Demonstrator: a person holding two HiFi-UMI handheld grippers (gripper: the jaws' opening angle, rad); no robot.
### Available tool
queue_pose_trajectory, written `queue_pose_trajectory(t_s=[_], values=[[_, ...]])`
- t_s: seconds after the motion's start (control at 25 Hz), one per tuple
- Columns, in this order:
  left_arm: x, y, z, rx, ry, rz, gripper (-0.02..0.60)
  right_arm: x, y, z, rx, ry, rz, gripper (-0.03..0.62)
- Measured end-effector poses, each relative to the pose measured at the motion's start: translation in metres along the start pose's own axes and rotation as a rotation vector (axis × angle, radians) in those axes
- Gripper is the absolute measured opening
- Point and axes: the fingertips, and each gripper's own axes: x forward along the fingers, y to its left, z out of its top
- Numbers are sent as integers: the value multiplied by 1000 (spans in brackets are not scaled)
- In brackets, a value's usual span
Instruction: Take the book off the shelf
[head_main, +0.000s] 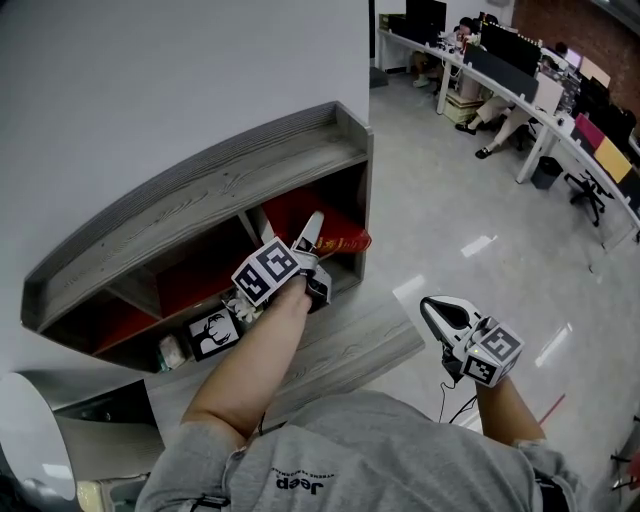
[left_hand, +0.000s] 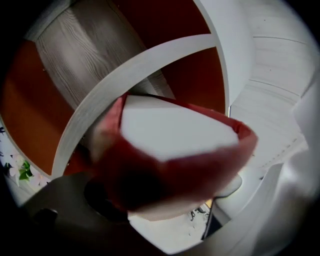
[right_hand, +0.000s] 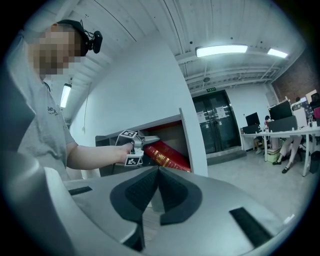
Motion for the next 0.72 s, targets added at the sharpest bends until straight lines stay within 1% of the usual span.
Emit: queue_pose_trajectory(t_s=[0.08, 0.16, 0.24, 0.4, 0.52, 0.72], values=[[0, 3, 3, 4, -14, 23, 451, -4, -1, 1, 3, -7, -1, 17], [-3, 6, 2, 10, -17, 56, 384, -8, -3, 0, 8, -12, -2, 17], [-6, 8, 0, 17, -14, 77, 346, -11, -5, -2, 12, -10, -3, 17], [-16, -2, 0, 30, -16, 77, 324, -11, -6, -2, 11, -5, 4, 18], [-28, -9, -2, 20, -8, 72, 314, -8, -5, 0, 8, -6, 19, 18], [-57, -16, -5, 6, -18, 55, 284, -3, 1, 0, 1, -7, 59, 18]])
